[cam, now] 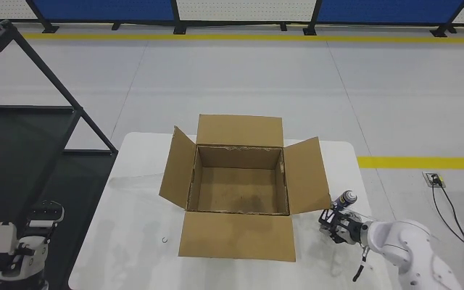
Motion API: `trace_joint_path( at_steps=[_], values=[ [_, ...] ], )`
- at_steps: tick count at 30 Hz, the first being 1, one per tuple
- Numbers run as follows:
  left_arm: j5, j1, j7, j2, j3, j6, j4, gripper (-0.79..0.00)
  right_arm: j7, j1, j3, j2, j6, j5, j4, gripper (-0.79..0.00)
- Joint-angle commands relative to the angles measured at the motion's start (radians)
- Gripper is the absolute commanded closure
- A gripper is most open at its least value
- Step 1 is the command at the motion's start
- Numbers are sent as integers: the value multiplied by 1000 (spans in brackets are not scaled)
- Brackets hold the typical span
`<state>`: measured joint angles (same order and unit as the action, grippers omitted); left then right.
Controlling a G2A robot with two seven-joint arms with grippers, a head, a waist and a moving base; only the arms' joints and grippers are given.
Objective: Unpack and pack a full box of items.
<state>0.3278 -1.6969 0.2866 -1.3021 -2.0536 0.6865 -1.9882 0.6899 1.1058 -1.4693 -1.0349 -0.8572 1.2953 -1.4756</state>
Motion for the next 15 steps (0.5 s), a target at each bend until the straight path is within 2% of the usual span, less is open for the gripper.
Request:
trace_joint_path(
  at_steps=[1,7,15],
  values=[
    [0,0,0,0,0,0,0,-785,-11,8,-6,3,2,-9,-11,0],
    [0,0,0,0,0,0,0,-785,-62,82,-75,16,40,-23,-116,0],
    [0,0,0,0,0,0,0,-785,-116,262,-244,30,148,-108,-362,0]
  ],
)
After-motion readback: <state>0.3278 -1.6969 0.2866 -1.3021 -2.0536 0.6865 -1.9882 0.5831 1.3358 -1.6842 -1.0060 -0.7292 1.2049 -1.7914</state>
